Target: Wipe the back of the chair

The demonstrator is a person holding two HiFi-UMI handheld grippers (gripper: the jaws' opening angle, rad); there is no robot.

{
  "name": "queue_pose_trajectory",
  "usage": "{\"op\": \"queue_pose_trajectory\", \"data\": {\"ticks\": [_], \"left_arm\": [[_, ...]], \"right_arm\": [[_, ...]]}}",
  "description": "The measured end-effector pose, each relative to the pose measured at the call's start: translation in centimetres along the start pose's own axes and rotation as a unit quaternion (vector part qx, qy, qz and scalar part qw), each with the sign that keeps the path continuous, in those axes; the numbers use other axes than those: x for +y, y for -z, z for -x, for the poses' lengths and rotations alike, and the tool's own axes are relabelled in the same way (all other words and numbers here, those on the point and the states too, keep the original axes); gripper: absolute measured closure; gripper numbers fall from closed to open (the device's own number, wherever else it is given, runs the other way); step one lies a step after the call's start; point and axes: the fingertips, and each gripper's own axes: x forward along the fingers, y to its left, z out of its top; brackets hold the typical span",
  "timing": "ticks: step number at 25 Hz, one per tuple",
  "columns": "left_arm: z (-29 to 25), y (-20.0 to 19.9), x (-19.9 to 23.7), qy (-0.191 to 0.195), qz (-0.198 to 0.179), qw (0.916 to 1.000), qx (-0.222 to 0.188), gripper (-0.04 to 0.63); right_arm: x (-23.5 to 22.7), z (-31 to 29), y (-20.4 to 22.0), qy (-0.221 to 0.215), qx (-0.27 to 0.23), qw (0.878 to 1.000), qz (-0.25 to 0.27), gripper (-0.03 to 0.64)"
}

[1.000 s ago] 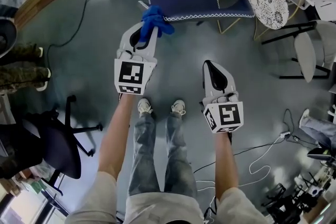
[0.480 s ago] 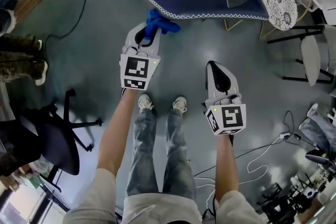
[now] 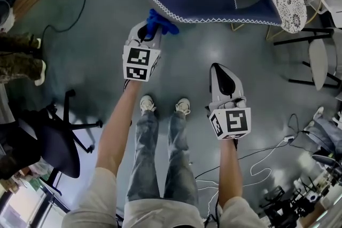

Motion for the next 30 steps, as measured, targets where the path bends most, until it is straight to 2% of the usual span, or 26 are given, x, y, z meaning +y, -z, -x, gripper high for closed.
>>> {"op": "queue_pose_trajectory", "data": {"ticks": [9, 13, 17, 24, 27, 30], "left_arm": [[-1.8, 3.6, 1.1, -0.001, 0.004, 0.9989, 0.046, 0.551], [-1.3, 4.8, 1.3, -0.006, 0.024, 0.9982, 0.055, 0.551], [0.7, 5.0, 2.0, -0.018, 0.031, 0.9983, 0.046, 0.551], [4.2, -0.3, 2.5, -0.031, -0.011, 0.9994, -0.012, 0.551], [5.6, -3.2, 2.7, -0.037, -0.038, 0.9977, -0.043, 0.551], [6.2, -5.0, 3.6, -0.044, -0.06, 0.9957, -0.055, 0.551]], "right_arm": [[0.4, -0.8, -0.2, -0.01, 0.002, 1.0, 0.01, 0.617], [0.5, -0.8, -0.1, -0.014, 0.003, 1.0, 0.014, 0.617], [1.2, -0.5, 0.0, -0.018, 0.004, 1.0, 0.017, 0.617], [1.9, 0.1, -0.6, -0.021, 0.001, 1.0, 0.019, 0.617], [2.7, 0.4, -1.0, -0.025, -0.004, 0.999, 0.023, 0.617], [3.3, 0.5, -1.2, -0.027, -0.005, 0.999, 0.025, 0.617]]}}
